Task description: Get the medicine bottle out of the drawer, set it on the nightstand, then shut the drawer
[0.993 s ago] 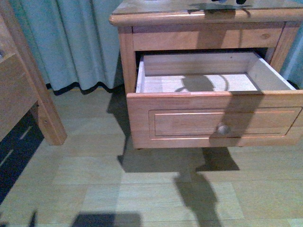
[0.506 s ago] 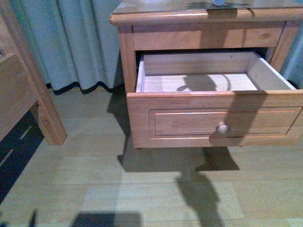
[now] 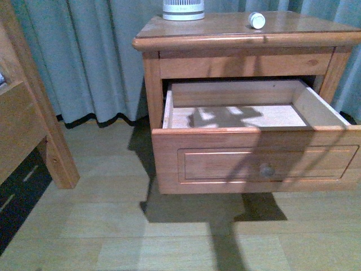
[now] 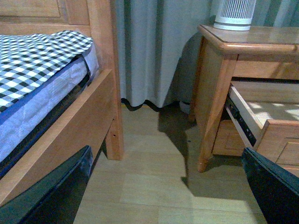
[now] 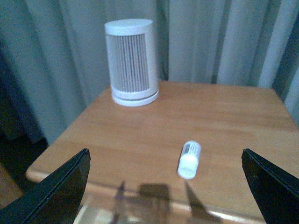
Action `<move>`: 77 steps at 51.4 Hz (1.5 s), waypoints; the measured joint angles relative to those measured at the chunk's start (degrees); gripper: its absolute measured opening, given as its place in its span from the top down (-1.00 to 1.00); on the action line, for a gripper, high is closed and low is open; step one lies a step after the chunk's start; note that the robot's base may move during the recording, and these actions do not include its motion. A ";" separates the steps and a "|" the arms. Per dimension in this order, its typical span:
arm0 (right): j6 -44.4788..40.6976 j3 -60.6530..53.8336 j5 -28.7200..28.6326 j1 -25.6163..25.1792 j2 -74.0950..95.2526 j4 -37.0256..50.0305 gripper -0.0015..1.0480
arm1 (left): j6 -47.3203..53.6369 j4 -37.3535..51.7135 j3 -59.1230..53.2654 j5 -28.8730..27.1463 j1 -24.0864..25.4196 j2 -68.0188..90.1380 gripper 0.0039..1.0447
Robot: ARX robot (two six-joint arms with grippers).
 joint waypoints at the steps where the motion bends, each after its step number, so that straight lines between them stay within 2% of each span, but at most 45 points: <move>1: 0.46 -2.75 -0.24 0.09 -1.62 0.61 -0.87 | 0.00 0.00 0.00 0.00 0.00 0.00 -0.88; 9: 2.58 -22.60 0.07 1.27 -12.28 5.64 -0.84 | 0.00 0.00 0.00 0.00 0.00 0.00 -0.88; 17: 3.85 -39.89 2.43 2.23 -16.74 13.70 -0.36 | 0.00 0.00 0.00 0.00 0.00 0.00 -0.88; 26: 4.13 -52.41 7.04 2.69 -10.38 26.56 0.16 | 0.00 0.00 0.00 0.00 0.00 0.00 -0.88; 34: 2.10 -54.36 9.49 3.58 -0.28 39.78 0.63 | 0.00 0.00 0.00 0.00 0.00 0.00 -0.88; 40: -0.79 -52.43 10.49 3.82 7.48 46.42 0.95 | 0.00 0.00 0.00 0.00 0.00 0.00 -0.88; 43: -2.36 -50.16 11.37 3.76 12.09 49.33 0.93 | 0.00 0.00 0.00 0.00 0.00 0.00 -0.88; 55: -6.84 -40.28 12.79 2.27 24.22 49.27 0.94 | 0.00 0.00 0.00 0.00 0.00 0.00 -0.88; 77: -13.84 -19.12 13.11 0.07 33.86 40.19 0.94 | 0.00 0.00 0.00 0.00 0.00 0.00 -0.88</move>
